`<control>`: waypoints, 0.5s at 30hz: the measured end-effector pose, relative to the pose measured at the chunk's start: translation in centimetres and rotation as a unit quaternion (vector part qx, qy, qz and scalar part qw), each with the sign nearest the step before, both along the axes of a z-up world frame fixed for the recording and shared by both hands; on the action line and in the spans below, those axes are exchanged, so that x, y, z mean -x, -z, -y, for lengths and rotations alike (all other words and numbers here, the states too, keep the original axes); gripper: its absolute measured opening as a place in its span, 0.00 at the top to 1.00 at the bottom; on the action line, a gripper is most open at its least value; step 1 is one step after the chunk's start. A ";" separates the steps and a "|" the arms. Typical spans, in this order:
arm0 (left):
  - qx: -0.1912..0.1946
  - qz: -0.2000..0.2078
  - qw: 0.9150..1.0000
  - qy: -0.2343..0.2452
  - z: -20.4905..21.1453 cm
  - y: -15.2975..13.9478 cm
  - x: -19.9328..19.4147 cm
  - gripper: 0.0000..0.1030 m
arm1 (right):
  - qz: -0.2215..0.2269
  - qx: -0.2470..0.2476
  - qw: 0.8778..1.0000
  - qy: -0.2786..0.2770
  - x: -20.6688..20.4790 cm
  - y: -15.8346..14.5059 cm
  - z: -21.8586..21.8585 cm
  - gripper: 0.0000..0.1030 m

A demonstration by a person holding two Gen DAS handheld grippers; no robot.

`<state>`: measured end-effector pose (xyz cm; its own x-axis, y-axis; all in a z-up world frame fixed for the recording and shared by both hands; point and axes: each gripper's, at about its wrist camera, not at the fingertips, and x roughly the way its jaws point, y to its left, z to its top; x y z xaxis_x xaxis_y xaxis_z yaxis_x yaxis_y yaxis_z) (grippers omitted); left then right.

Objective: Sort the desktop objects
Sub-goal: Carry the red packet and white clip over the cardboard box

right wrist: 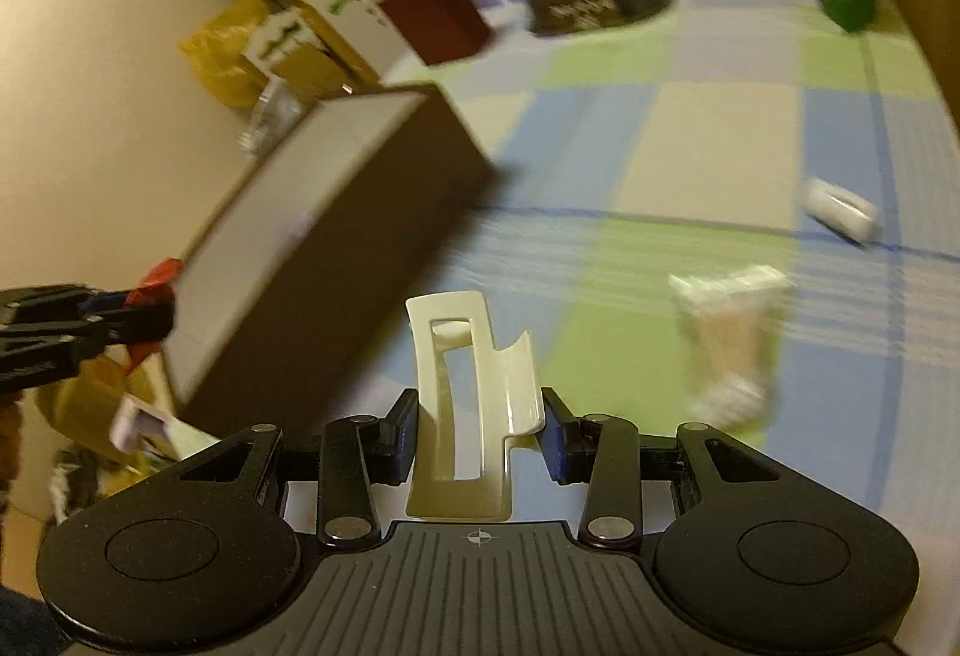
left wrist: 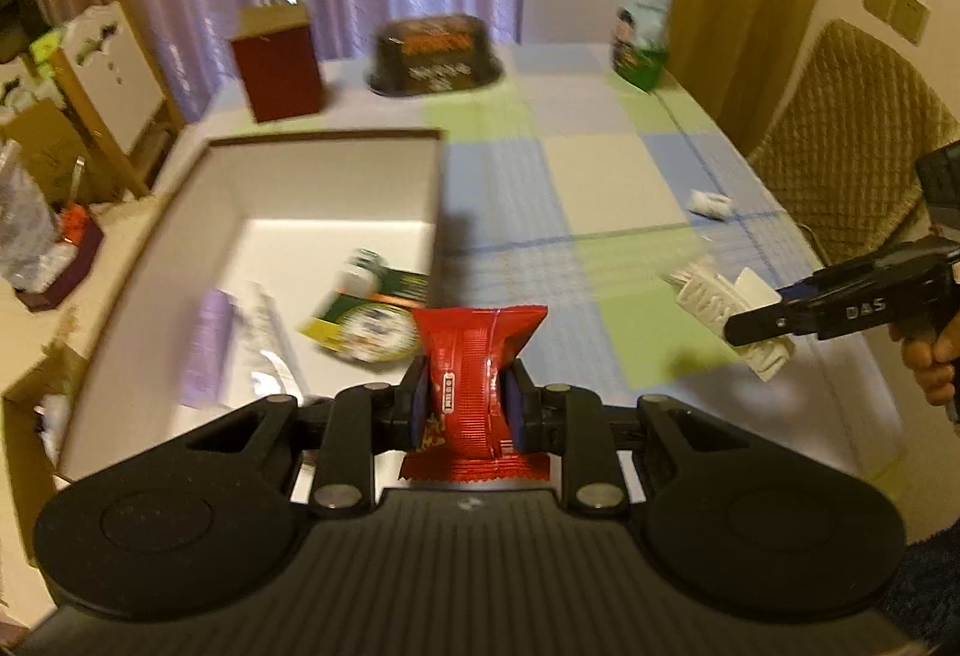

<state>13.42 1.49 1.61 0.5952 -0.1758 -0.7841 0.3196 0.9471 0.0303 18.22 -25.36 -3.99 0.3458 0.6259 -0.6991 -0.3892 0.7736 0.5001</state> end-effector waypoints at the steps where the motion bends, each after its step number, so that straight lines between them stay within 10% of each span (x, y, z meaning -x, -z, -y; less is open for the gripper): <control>1: -0.004 0.003 1.000 -0.002 -0.8 -0.2 -0.3 0.80 | 0.005 -0.007 1.000 -0.003 -0.2 -0.5 -1.2 0.61; 15: -0.049 0.008 0.998 0.040 -9.8 1.1 -9.0 0.80 | 0.071 -0.009 0.997 -0.007 -5.9 -3.5 -18.0 0.61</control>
<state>22.42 11.32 0.52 0.5949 -0.1456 -0.7905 0.3928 0.9107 0.1279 24.15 -7.39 -0.47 0.4310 0.6439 -0.6322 -0.4677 0.7585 0.4537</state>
